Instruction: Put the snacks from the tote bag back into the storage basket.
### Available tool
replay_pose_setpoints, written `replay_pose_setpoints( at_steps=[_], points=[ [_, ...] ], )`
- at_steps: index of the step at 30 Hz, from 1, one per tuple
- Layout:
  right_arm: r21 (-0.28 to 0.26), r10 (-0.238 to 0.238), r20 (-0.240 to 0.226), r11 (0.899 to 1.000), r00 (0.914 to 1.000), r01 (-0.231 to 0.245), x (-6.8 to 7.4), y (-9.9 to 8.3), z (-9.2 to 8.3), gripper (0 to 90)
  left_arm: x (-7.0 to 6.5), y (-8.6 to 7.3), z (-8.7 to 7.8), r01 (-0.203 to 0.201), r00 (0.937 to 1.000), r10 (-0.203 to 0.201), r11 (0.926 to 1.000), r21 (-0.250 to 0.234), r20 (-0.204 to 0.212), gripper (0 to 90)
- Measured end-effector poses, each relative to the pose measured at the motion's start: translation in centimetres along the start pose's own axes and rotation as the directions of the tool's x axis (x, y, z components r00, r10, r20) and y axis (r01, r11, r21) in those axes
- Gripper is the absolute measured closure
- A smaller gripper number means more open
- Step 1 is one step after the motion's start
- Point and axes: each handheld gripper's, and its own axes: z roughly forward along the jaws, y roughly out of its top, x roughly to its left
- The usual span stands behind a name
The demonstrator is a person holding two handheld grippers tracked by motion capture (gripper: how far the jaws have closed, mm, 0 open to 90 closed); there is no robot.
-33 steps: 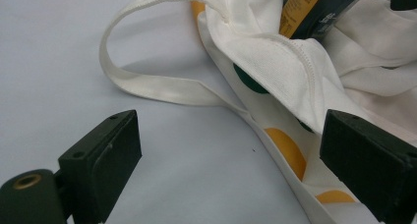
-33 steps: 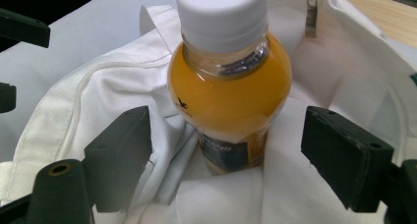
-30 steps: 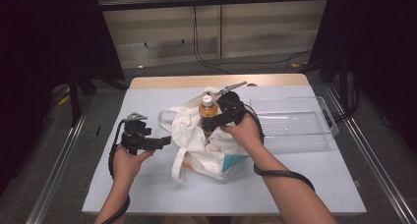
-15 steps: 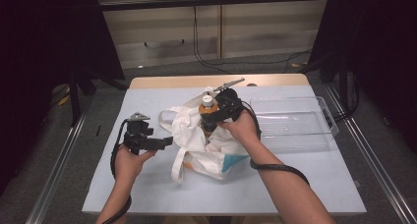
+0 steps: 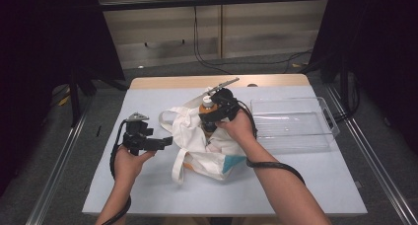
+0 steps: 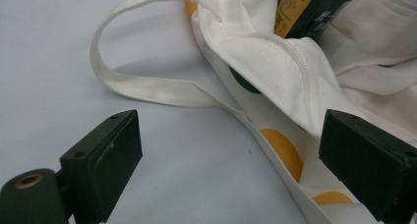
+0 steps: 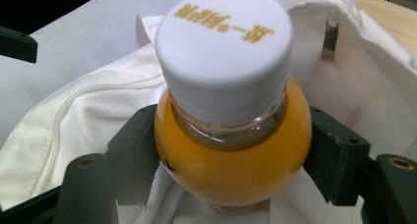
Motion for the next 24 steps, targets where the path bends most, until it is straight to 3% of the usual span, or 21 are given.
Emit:
replay_pose_setpoints(
  at_steps=[12, 18, 24],
  points=[
    [-0.004, 0.000, -0.013, 1.000, 0.9999, 0.000, -0.16, -0.13, 0.36, 29.5, 0.01, -0.06, 0.00, -0.002, 1.0000, 0.002, 1.0000, 0.004, -0.001, 9.6],
    [0.014, 0.008, 0.006, 1.000, 0.9999, -0.008, 0.09, 0.09, 0.24, 30.2, -0.03, -0.09, 0.10, 0.000, 1.0000, 0.000, 1.0000, 0.004, 0.006, 9.8],
    [0.030, 0.019, -0.006, 0.999, 0.9998, -0.019, -0.11, 0.50, -0.40, 30.3, -0.02, -0.14, 0.18, 0.008, 1.0000, -0.008, 1.0000, 0.002, 0.002, 10.0]
  ],
)
